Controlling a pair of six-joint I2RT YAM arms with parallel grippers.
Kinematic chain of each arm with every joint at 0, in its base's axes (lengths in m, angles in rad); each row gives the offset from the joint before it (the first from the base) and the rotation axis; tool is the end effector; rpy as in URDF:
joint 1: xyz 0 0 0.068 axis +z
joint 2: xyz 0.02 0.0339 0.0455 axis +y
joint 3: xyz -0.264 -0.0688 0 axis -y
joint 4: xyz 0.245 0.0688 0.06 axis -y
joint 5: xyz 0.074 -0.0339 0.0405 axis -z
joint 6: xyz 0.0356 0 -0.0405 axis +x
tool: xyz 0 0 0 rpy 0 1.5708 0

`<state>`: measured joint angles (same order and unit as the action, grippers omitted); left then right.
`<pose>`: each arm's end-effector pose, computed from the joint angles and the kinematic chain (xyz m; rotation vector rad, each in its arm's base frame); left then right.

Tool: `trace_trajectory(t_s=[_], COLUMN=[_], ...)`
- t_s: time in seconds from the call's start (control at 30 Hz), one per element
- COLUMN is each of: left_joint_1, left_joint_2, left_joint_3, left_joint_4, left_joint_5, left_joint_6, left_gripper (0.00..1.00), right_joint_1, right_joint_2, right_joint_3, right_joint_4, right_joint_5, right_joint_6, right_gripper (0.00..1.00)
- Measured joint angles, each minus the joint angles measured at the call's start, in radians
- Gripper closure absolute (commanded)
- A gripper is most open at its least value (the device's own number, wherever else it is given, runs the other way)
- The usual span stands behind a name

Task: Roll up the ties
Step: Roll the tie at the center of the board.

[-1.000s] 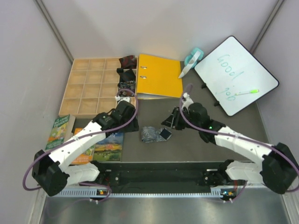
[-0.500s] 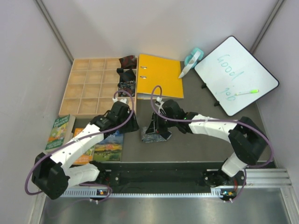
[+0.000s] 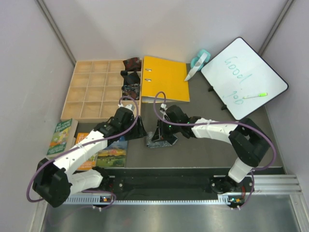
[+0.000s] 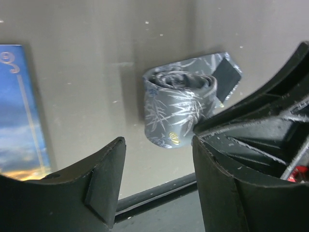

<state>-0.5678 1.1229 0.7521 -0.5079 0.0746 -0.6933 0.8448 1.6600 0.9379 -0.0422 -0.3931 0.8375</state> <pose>0.1888 -0.1236 0.2343 -0.1259 2.5526 -0.6203 0.2183 0.2664 0.1856 -0.2332 2.6312 1.1864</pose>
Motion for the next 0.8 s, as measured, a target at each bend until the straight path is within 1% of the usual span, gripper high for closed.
trace_trajectory(t_s=[0.2,0.4,0.57,0.8], left_joint_1=[0.000,0.000,0.000,0.000], left_joint_2=[0.009,0.040,0.067,0.127], left_joint_3=[-0.030,-0.051,-0.061,-0.076], left_joint_4=[0.066,0.131,0.183,0.259], left_joint_5=[0.063,0.114,0.147,0.180], left_joint_6=[-0.015,-0.020,-0.023,-0.034], left_gripper=[0.37,0.36,0.34,0.33], right_joint_1=[-0.034,-0.076,-0.095,-0.122], right_joint_2=[0.000,-0.002,-0.009,-0.026], right_joint_3=[-0.004,-0.047,-0.074,-0.108], right_joint_4=[-0.010,-0.011,-0.009,-0.003], right_joint_5=[0.008,0.009,0.009,0.009], right_joint_6=[-0.010,-0.023,-0.027,-0.035], right_gripper=[0.80,0.81,0.82,0.82])
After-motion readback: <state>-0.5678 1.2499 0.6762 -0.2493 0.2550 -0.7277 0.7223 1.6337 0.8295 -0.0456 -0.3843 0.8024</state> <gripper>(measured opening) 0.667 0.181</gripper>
